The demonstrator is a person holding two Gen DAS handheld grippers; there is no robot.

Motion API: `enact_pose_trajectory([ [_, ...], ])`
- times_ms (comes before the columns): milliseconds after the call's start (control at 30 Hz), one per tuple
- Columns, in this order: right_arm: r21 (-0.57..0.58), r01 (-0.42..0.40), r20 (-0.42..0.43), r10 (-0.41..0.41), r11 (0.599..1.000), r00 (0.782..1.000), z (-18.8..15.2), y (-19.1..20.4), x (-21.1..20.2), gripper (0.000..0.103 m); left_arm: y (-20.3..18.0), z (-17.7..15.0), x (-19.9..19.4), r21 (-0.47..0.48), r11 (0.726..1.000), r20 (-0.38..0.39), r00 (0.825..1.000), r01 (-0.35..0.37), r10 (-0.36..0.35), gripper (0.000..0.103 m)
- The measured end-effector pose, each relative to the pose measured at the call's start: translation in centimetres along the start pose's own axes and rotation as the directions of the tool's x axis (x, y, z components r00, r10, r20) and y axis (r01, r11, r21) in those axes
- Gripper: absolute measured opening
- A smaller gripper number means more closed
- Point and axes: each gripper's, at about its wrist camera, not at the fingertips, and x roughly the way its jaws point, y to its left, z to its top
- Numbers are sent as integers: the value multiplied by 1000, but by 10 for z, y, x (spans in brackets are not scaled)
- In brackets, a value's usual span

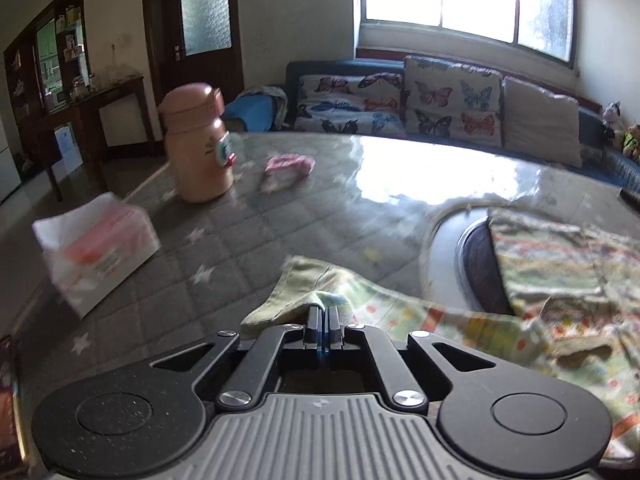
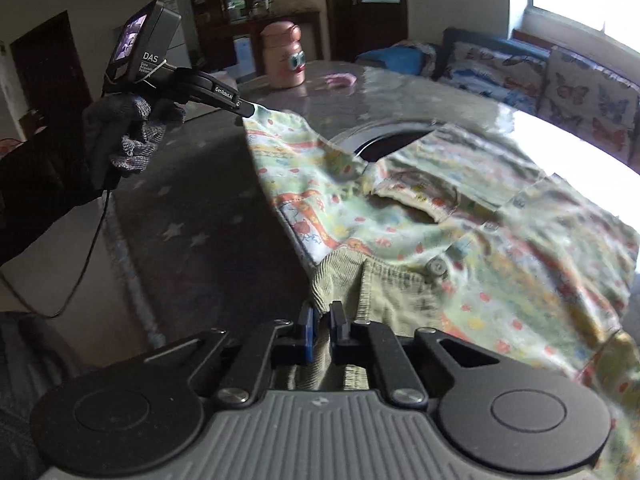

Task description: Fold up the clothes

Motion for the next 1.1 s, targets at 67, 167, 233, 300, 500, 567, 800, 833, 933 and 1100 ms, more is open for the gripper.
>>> enact_pose_trajectory([
  [67, 1, -39, -6, 39, 999, 999, -1, 2, -3, 18, 11, -11, 2, -13, 999, -28, 999, -37, 36, 3],
  [167, 5, -56, 17, 56, 998, 998, 2, 0, -16, 21, 33, -22, 4, -53, 994, -63, 994, -97, 94, 4],
  [233, 20, -39, 44, 38, 999, 998, 8, -7, -23, 25, 43, -24, 3, -75, 990, -71, 991, -116, 110, 4],
  [300, 34, 10, 73, -12, 999, 997, 13, -14, -29, 37, 47, -22, -1, -79, 989, -61, 991, -123, 118, 4],
  [500, 154, 181, 83, -196, 971, 977, 11, -51, -18, 37, 25, -9, 0, -34, 999, -16, 999, -31, 31, 4],
  [567, 190, 206, 70, -223, 960, 972, 7, -63, -14, 37, 15, -5, 6, -19, 1000, -17, 1000, 2, -2, 5],
  [800, 254, 283, 3, -294, 925, 956, -14, -89, -2, 37, -3, -1, 42, 28, 1000, -73, 997, -5, 7, 8],
  [833, 261, 291, -6, -300, 920, 954, -17, -91, -2, 37, -3, -1, 44, 31, 999, -77, 997, -16, 18, 8],
  [933, 275, 309, -26, -314, 910, 949, -22, -98, -2, 37, -2, 3, 46, 32, 999, -86, 995, -42, 45, 8],
  [1100, 257, 310, 2, -321, 915, 947, -9, -103, -3, 37, -25, 11, 35, 62, 998, -55, 998, 21, -17, 8],
])
